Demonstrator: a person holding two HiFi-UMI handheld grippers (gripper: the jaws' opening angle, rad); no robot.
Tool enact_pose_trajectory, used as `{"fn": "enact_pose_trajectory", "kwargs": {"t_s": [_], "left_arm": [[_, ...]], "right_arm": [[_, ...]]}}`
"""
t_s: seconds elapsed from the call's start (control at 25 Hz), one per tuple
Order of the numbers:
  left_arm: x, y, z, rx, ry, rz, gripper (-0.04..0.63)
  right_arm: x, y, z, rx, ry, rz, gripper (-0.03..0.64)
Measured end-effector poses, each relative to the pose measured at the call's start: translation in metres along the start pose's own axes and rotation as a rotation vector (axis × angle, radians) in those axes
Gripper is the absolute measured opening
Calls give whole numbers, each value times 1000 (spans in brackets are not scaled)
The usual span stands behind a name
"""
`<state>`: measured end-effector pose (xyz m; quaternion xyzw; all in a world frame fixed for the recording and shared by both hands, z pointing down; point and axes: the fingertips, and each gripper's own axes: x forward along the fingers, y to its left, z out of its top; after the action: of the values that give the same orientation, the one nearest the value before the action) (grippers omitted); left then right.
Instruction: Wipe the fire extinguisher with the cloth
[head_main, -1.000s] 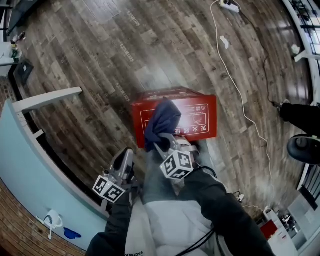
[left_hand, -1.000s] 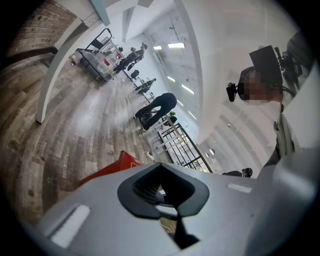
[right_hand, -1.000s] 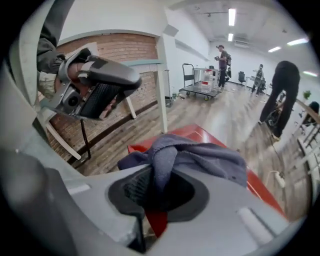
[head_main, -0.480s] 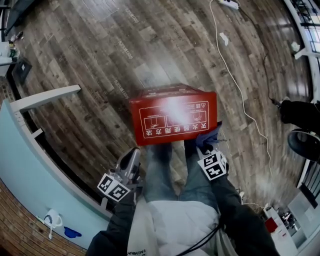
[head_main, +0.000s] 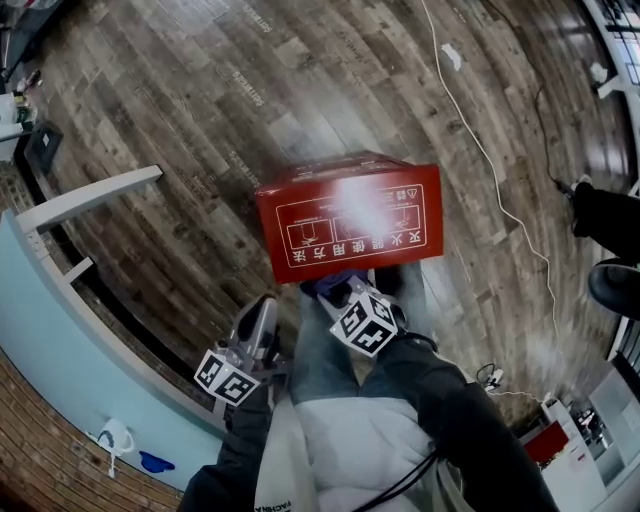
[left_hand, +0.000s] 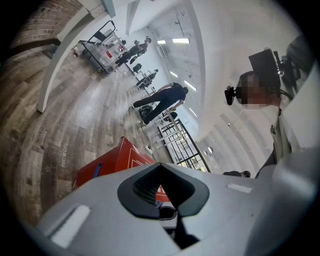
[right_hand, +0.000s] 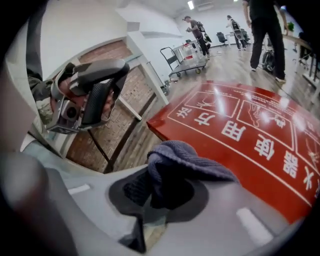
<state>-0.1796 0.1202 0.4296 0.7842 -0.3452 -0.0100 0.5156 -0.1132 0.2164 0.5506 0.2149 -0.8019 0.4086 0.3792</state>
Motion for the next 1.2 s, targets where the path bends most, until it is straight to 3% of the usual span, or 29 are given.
{"fn": "enact_pose_trajectory", "kwargs": {"t_s": [0.16, 0.24, 0.44, 0.6, 0.72, 0.92, 1.08, 1.2], "left_arm": [[4, -5, 3, 2, -4, -19, 3], [7, -8, 6, 2, -8, -31, 3], [14, -11, 10, 4, -17, -50, 3], [9, -15, 9, 4, -29, -46, 3], [0, -12, 14, 12, -45, -21, 3], [-19, -3, 21, 22, -77, 29, 3], [-25, 0, 27, 35, -88, 41, 3], [-20, 1, 29, 41, -94, 37, 3]], "right_arm": [[-40, -25, -6, 86, -70, -69, 61], [-83, -51, -13, 68, -103, -179, 61], [-171, -154, -9, 87, -204, -573, 58], [-158, -203, 30, -18, -209, -720, 58], [-117, -188, 92, -162, -232, -701, 58], [-26, -99, 176, -409, -292, -500, 58], [-9, -81, 188, -517, -296, -462, 58], [-36, -118, 170, -490, -279, -519, 58]]}}
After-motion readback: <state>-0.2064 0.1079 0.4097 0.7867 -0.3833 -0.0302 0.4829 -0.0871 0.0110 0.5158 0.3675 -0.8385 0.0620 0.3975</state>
